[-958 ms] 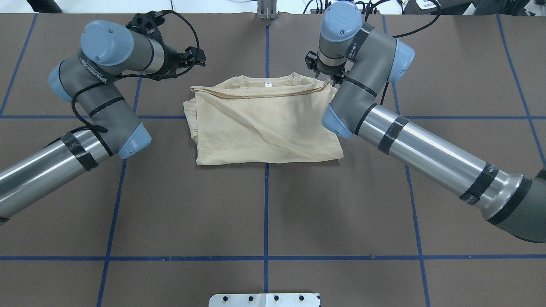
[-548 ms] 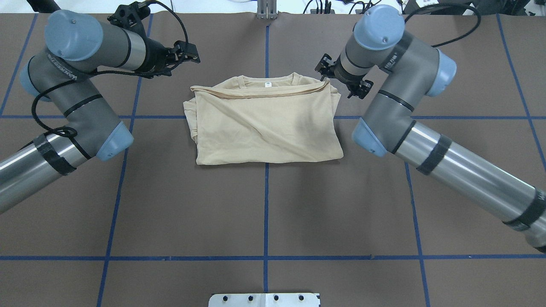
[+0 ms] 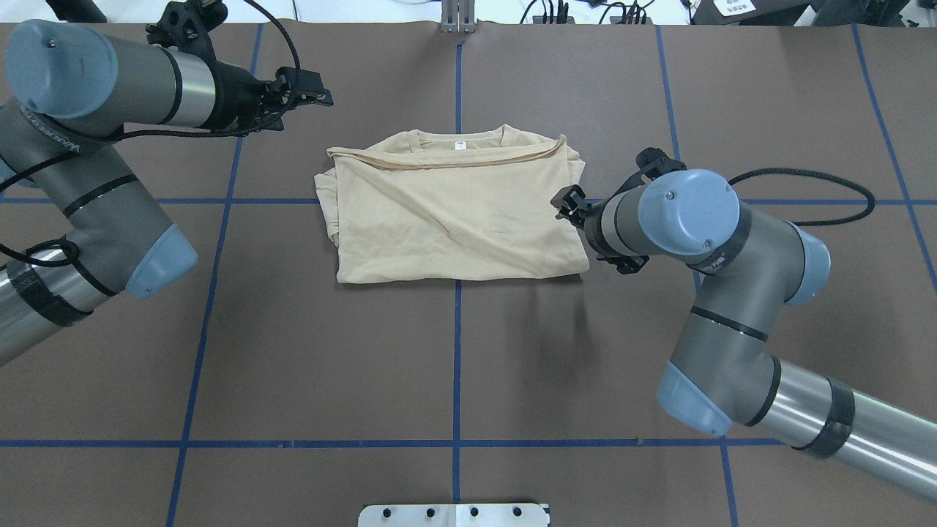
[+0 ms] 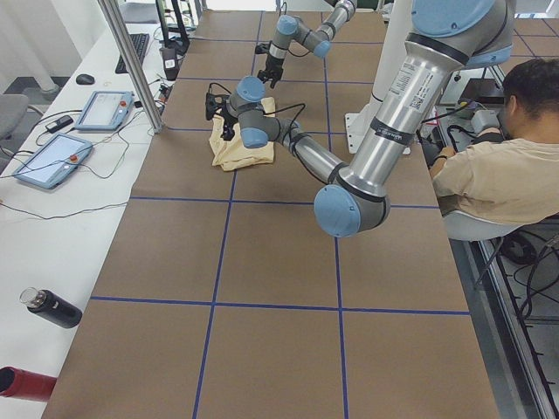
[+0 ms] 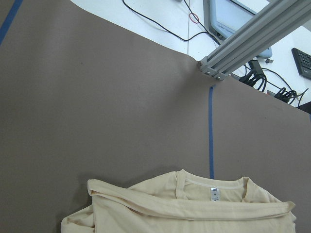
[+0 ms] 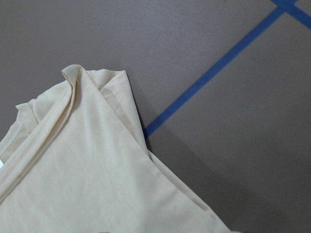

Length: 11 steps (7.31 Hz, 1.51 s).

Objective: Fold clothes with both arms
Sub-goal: 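Grasp the shirt corner with the right gripper and rotate the shirt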

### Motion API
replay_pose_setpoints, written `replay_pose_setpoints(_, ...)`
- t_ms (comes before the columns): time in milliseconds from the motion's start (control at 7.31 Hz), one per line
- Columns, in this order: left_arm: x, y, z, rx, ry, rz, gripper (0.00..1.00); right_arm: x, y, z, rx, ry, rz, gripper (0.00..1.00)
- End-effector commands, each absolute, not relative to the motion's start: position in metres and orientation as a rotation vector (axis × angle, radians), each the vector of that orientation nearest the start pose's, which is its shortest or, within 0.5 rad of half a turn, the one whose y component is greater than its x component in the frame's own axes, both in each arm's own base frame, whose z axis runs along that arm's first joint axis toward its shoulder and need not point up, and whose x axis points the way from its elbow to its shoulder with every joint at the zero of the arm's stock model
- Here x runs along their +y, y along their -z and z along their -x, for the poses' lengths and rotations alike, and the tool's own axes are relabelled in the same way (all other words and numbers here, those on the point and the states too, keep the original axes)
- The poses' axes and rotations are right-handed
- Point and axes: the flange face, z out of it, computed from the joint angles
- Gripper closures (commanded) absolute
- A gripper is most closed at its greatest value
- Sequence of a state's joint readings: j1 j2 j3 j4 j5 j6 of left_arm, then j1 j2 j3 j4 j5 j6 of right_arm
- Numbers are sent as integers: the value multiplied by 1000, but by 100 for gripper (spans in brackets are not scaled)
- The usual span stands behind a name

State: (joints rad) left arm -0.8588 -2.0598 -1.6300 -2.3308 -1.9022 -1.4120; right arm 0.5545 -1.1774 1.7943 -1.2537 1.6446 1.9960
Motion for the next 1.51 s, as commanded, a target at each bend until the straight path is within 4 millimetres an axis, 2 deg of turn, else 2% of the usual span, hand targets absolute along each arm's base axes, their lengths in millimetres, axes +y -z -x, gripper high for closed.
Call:
replay_pose_setpoints(0, -557, -258, -347, 1278, 384, -405, 0, -399, -329, 479, -979, -949, -4, 8)
replay_pose_setpoints(1095, -557, -260, -345, 1265, 398, -429, 0, -410, -354, 499, -930, -956, -11, 9)
replay_pose_setpoints(1232, -558, -261, -346, 1264, 398, -428, 0, -409, -354, 500, -930, -954, -10, 15)
replay_pose_setpoints(1369, -557, -259, -345, 1266, 397, -430, 0, -410, -357, 501, -924, -955, -11, 41)
